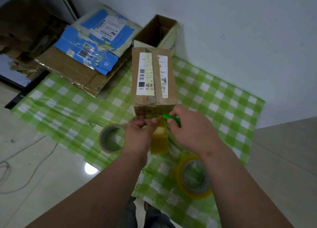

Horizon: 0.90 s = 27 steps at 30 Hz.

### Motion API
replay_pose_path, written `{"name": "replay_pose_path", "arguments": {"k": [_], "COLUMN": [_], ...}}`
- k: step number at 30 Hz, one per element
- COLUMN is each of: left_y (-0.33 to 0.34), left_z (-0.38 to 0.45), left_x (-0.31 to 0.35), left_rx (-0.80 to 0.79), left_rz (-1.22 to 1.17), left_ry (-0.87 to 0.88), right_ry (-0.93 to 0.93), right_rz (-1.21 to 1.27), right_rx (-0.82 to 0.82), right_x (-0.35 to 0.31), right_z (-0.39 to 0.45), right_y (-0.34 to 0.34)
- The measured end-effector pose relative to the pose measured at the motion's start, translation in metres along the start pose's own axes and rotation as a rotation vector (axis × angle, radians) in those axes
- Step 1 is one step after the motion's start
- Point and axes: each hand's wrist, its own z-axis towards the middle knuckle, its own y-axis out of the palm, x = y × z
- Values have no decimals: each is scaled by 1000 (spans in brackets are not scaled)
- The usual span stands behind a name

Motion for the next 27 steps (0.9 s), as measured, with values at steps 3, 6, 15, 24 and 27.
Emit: {"name": "replay_pose_path", "arguments": {"k": [3,6,15,24,27], "left_y": [1,1,-5,-8,-8], "left_z": [1,0,2,2,-1], "left_x": [1,1,-1,1,4], "left_rx": [18,14,-42,-56,-57], "left_rz": [10,18,63,36,40], "left_ry": [-7,-12,14,-12,8], "right_ry": [79,155,371,368,376], "right_rz": [-11,29,90,624,828], "right_rx": [-2,2,-201,33,111], "right_x": [15,30,59,25,12], "right_z": [-4,-8,7,5,3], "right_y": [-4,-4,32,34,38]}}
